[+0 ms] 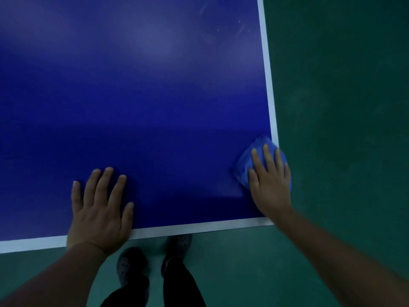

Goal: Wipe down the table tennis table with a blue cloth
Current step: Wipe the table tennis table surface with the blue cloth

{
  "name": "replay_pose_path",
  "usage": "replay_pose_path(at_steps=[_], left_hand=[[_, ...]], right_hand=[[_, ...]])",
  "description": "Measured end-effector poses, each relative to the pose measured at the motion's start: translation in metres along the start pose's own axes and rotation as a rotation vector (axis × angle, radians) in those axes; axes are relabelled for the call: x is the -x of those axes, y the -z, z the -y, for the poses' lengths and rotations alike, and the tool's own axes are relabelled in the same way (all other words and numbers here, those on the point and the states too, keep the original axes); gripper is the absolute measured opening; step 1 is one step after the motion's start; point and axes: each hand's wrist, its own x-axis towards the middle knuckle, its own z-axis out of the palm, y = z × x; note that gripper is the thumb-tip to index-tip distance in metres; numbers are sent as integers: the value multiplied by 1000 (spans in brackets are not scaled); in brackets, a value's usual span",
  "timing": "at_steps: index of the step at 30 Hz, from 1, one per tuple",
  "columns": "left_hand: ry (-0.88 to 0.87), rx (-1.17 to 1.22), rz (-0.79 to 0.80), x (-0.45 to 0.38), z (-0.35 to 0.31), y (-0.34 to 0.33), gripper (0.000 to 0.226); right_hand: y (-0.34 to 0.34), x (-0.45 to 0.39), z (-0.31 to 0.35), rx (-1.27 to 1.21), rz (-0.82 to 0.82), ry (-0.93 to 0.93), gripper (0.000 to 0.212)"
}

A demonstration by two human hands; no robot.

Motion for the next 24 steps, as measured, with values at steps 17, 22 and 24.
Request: replay_pose_path(at_steps=[17, 22, 24], left_hand=[[16, 97, 2, 3, 3, 1, 67], [28, 279, -102, 8, 11, 10, 62], [61, 308, -133, 13, 26, 14, 60]], right_hand=[[-25, 59, 120, 9, -10, -206, 62], [-38, 82, 195, 87, 40, 348, 55], [-33, 71, 176, 149, 83, 522, 54]])
